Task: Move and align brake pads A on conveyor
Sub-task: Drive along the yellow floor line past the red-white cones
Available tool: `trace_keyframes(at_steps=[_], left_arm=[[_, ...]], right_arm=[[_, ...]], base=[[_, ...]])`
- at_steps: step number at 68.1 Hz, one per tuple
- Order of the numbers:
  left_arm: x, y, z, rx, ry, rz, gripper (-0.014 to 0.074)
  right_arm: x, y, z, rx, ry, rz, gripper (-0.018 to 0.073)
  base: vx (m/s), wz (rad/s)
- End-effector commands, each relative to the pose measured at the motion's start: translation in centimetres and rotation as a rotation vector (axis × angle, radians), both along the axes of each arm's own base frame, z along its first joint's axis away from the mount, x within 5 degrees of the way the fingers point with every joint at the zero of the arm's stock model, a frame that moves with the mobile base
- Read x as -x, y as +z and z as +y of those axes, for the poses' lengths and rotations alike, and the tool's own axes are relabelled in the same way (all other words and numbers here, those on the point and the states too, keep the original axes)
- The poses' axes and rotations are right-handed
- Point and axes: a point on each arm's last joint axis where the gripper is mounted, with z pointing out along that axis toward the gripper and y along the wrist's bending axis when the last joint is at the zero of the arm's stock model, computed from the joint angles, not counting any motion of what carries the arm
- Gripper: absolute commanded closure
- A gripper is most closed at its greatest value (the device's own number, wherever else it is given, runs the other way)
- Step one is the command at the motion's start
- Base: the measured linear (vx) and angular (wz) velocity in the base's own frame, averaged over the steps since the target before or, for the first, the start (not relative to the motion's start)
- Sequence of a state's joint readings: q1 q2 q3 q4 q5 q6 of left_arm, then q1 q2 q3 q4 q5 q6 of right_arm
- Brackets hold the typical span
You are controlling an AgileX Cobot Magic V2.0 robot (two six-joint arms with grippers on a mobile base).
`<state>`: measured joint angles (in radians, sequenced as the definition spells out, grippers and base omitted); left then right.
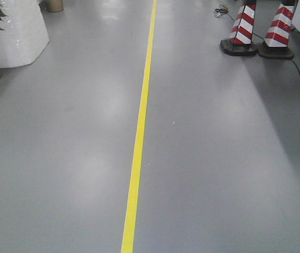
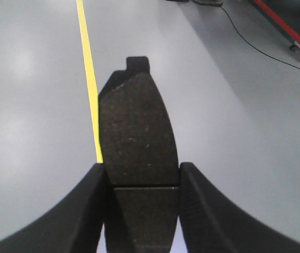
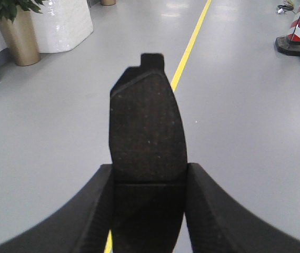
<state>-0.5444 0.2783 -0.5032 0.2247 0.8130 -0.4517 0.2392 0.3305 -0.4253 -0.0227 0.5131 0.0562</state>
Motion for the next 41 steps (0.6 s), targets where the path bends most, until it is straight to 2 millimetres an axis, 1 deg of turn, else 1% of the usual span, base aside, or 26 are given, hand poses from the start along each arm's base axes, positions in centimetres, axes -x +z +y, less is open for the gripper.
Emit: trace_keyframes(at_steps=[1, 15, 41], left_arm=[[-0.25, 1.59, -0.21, 0.037, -0.016, -0.097, 0.0602], [-0.25, 1.59, -0.21, 0.037, -0.016, -0.097, 0.0602], [-0.25, 1.59, -0.21, 0.037, -0.016, -0.097, 0.0602]], right_arm=[[-0.20, 1.75, -0.01, -0.017, -0.005, -0.115, 0.0566], [-0.18, 1.76, -0.02, -0.017, -0.005, -0.116, 0.0566], [-0.20, 1.75, -0.01, -0.017, -0.005, -0.115, 0.0566]], base=[[0.68, 0.00], [0.70, -0.02], [0.72, -0.12]])
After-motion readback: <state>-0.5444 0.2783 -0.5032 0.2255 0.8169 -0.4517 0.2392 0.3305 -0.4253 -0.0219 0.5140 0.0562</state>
